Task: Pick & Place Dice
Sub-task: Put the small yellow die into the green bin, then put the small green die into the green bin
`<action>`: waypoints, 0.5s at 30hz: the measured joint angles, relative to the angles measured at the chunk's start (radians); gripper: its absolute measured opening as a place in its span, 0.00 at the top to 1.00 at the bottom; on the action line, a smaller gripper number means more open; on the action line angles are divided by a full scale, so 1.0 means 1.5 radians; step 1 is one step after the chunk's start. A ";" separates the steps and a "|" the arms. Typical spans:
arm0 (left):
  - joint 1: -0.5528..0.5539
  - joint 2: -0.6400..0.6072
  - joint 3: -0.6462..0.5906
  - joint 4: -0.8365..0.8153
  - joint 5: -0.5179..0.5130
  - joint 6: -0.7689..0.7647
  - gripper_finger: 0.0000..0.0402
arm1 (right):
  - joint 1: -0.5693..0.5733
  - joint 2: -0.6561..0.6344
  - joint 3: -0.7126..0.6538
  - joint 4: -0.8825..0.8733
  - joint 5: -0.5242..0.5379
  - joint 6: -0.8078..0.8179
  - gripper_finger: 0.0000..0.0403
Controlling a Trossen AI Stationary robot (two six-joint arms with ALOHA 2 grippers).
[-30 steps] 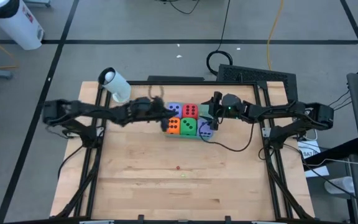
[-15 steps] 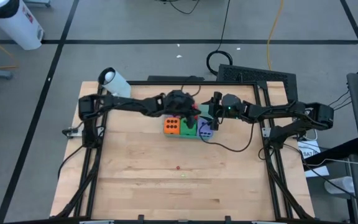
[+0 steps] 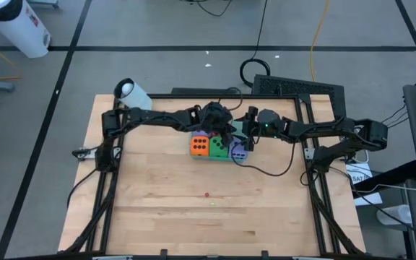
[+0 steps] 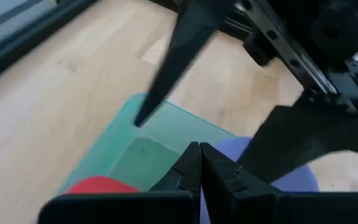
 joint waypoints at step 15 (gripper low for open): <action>-0.015 -0.104 -0.029 -0.105 -0.111 0.119 0.99 | -0.009 -0.064 -0.010 -0.058 -0.017 0.108 0.28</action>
